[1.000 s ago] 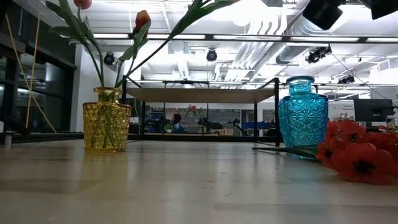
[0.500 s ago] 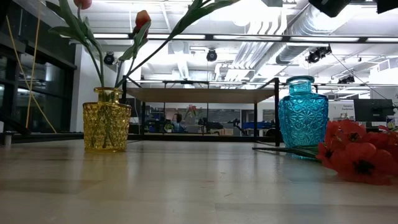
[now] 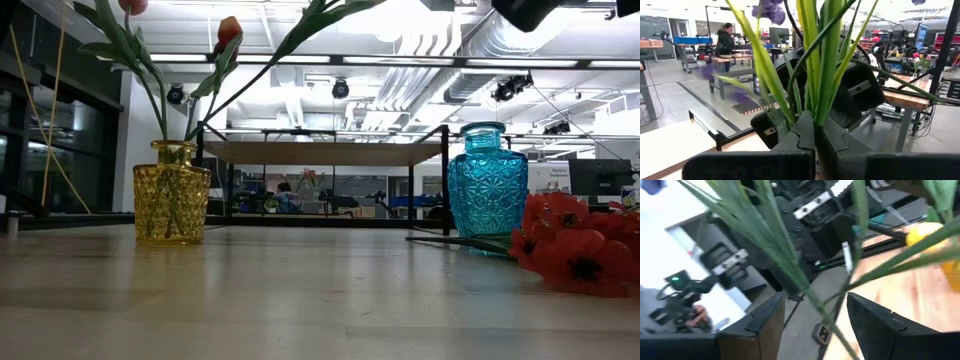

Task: Pick and place flowers into a vace then onto a shelf
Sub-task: Put the purple flowers into the blue vase

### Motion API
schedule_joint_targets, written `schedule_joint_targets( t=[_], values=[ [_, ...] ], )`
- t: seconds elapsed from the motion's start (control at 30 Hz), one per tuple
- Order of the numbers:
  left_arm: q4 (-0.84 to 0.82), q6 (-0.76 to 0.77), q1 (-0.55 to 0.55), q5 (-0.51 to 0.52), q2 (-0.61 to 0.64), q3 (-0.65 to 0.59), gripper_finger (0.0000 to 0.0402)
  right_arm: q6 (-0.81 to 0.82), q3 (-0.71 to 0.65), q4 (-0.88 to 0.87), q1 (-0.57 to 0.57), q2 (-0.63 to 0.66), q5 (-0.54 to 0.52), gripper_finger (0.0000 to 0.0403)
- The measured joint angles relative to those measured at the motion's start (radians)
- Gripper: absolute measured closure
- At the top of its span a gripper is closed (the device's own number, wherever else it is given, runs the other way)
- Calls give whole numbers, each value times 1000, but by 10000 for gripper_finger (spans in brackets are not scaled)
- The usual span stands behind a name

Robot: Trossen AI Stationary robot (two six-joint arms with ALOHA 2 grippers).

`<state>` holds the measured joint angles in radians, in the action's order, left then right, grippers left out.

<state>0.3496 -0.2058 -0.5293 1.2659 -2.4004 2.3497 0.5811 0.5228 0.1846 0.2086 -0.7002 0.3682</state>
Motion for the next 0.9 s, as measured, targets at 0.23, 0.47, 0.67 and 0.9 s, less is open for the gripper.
schedule_joint_targets(
  t=[0.23,0.47,0.67,0.9],
  values=[
    [0,1,-1,-1,0,0,369,-44,0,1,17,-35,-84,199],
    [0,1,5,-3,0,0,369,-43,0,3,17,-41,-100,199],
    [-1,9,19,-41,0,0,369,-47,0,2,17,-42,-123,206],
    [-8,7,19,-20,0,0,369,-58,0,7,17,-41,-102,256]
  ],
)
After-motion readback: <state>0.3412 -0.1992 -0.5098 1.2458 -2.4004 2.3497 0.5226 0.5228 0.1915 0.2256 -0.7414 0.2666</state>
